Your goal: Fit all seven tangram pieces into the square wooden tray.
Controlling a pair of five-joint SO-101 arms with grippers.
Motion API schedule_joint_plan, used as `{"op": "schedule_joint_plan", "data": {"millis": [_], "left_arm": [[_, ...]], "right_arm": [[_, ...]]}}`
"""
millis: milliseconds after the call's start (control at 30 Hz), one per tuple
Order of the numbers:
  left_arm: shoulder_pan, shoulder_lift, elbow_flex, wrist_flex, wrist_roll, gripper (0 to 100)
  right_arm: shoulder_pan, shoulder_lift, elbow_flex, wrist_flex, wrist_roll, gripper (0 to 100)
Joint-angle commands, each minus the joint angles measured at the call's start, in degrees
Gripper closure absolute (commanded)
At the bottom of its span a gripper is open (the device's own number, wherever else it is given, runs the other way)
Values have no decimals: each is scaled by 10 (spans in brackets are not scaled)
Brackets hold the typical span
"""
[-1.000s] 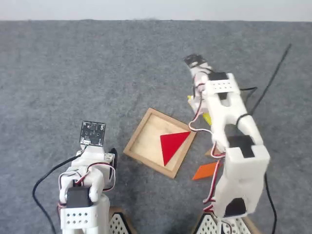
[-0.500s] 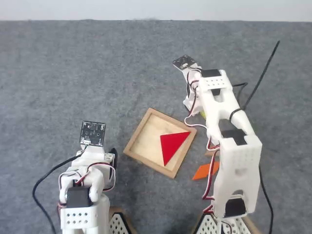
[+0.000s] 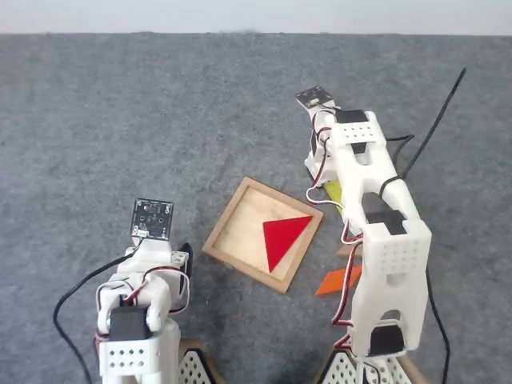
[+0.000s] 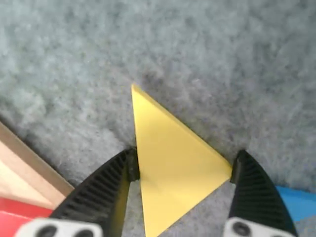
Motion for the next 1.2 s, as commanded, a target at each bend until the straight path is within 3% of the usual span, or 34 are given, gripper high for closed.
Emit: {"op": "schedule_joint_plan", "data": {"millis": [0,533,700,1167], "left_arm": [[0,-16,-5,5,-4,847],[0,-16,-5,5,-4,847],[0,-16,-5,5,-4,847],[0,-16,-5,5,-4,847]], "right_arm": [[22,-58,-9,5,-35,757],[-21,-291,158,-5,-40,751],[-13,-226,152,-28,-39,648],[19,-33,34,-37,-37,667]]}}
